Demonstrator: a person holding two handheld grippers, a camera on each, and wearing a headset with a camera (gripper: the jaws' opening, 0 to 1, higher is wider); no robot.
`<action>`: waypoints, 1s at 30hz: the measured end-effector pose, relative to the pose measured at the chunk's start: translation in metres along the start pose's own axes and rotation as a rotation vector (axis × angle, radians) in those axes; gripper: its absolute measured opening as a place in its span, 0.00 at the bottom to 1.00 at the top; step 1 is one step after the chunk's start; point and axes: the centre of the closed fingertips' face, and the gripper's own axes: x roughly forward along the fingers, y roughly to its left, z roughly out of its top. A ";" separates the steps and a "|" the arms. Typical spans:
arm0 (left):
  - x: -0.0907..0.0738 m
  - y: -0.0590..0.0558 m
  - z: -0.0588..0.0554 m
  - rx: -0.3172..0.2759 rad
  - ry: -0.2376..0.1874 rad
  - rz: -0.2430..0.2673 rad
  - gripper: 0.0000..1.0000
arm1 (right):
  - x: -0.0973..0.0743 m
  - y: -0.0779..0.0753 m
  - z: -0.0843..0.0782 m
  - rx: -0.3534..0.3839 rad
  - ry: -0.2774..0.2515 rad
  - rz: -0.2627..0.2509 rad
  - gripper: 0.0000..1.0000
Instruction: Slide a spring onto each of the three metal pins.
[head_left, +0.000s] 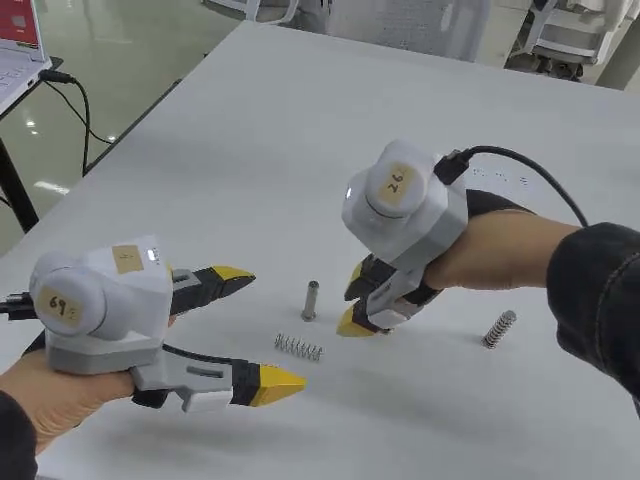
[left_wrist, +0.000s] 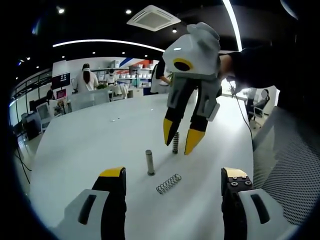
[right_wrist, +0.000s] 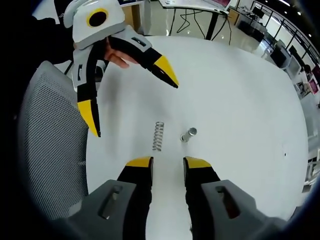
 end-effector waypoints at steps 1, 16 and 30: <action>0.000 0.000 0.000 0.000 -0.001 0.000 0.76 | 0.003 0.002 0.000 -0.001 0.003 0.003 0.25; -0.003 0.002 -0.003 -0.007 -0.001 0.006 0.76 | 0.029 0.008 0.000 0.050 0.022 0.025 0.21; -0.005 0.002 -0.005 -0.008 0.000 0.011 0.75 | 0.050 0.013 -0.003 0.063 0.043 0.028 0.18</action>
